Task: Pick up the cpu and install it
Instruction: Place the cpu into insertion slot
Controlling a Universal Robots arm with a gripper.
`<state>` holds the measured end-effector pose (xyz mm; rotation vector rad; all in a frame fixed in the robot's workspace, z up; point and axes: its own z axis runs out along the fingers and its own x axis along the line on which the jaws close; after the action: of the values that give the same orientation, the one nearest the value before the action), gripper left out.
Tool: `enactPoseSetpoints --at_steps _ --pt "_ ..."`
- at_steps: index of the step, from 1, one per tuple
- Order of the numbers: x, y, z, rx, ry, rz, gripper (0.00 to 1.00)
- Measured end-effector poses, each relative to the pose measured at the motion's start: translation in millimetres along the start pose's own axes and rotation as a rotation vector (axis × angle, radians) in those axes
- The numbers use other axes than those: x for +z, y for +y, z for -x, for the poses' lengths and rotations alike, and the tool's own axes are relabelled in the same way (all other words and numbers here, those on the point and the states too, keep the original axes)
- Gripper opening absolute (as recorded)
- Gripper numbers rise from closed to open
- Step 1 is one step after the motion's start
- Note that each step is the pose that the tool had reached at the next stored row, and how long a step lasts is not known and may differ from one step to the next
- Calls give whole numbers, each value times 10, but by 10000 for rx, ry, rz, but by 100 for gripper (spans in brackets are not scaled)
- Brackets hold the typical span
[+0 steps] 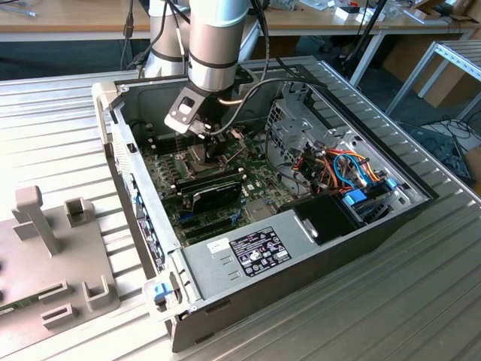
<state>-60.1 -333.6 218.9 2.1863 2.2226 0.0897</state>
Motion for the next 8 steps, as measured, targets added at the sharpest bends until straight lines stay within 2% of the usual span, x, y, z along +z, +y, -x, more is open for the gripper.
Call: enactPoseSetpoints --at_steps 8 --pt "8 -6 22 0 -2 1 55"
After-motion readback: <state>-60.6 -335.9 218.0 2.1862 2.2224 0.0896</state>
